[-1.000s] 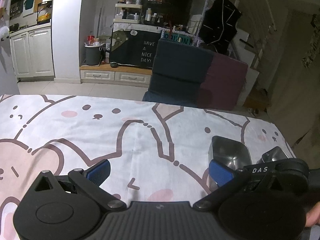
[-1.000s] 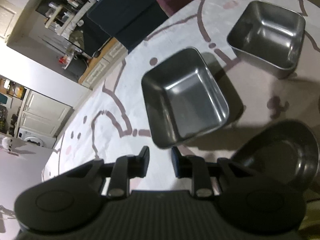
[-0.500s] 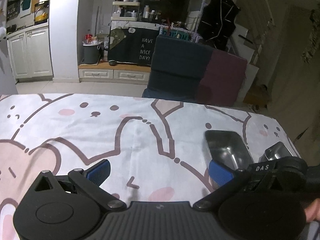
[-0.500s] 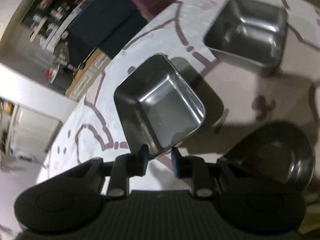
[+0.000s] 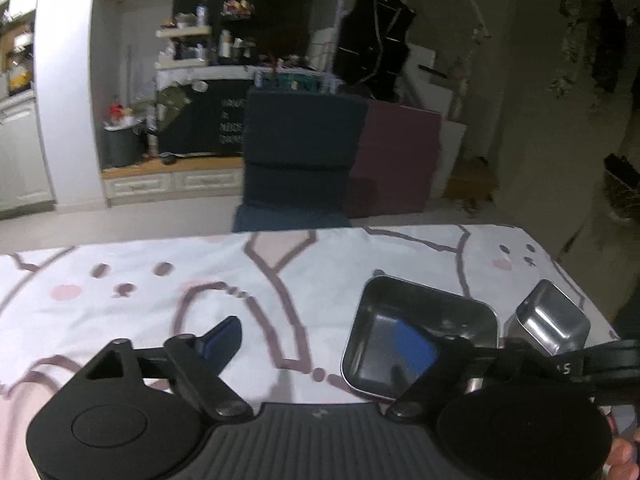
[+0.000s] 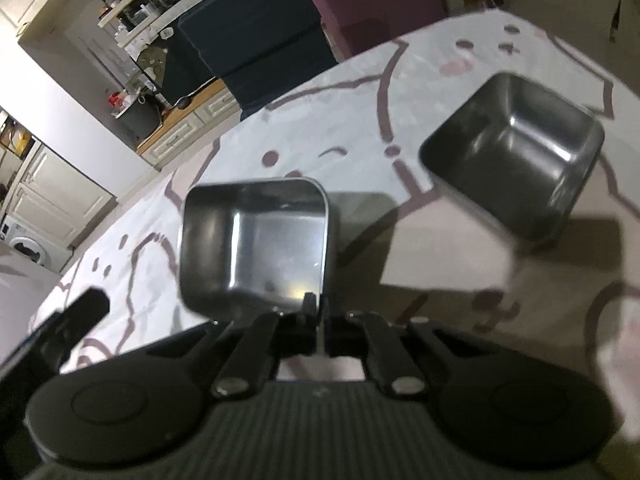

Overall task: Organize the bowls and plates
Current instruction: 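Close both grippers on the rim of one square steel container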

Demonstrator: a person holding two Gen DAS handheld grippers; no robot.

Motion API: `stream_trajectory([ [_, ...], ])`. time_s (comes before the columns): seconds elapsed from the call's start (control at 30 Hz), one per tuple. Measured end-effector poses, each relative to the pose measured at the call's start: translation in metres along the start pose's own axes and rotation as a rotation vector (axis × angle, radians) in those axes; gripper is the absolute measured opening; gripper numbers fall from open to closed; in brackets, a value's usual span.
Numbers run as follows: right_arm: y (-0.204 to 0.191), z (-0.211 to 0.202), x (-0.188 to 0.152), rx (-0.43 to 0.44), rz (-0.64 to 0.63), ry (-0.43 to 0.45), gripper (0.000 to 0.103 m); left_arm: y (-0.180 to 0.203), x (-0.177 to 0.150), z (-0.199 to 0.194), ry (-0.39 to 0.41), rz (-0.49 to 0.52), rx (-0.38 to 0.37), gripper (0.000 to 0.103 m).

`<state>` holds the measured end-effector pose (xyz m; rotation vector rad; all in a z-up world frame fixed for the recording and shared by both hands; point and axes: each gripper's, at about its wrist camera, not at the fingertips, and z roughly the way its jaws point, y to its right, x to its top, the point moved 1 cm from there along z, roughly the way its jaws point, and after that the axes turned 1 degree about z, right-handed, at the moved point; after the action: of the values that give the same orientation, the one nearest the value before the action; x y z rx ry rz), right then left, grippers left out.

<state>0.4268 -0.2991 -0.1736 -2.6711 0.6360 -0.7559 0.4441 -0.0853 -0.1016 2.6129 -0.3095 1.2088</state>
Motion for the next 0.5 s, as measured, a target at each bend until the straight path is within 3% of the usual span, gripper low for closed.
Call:
stream_trajectory([
  [0.17,0.005,0.004,0.01,-0.012,-0.053,0.032,0.003,-0.003,-0.013,0.036,-0.055,0.005,-0.079,0.056],
  [0.3,0.007,0.003,0.015,-0.01,-0.107,0.041,0.003,-0.001,-0.015,0.052,-0.082,-0.001,-0.124,0.051],
  [0.43,0.007,0.002,0.014,-0.005,-0.137,0.046,0.003,-0.001,-0.014,0.062,-0.101,-0.027,-0.151,0.039],
  [0.5,0.007,0.002,0.014,-0.002,-0.149,0.05,0.003,0.001,-0.014,0.068,-0.114,-0.037,-0.136,0.036],
])
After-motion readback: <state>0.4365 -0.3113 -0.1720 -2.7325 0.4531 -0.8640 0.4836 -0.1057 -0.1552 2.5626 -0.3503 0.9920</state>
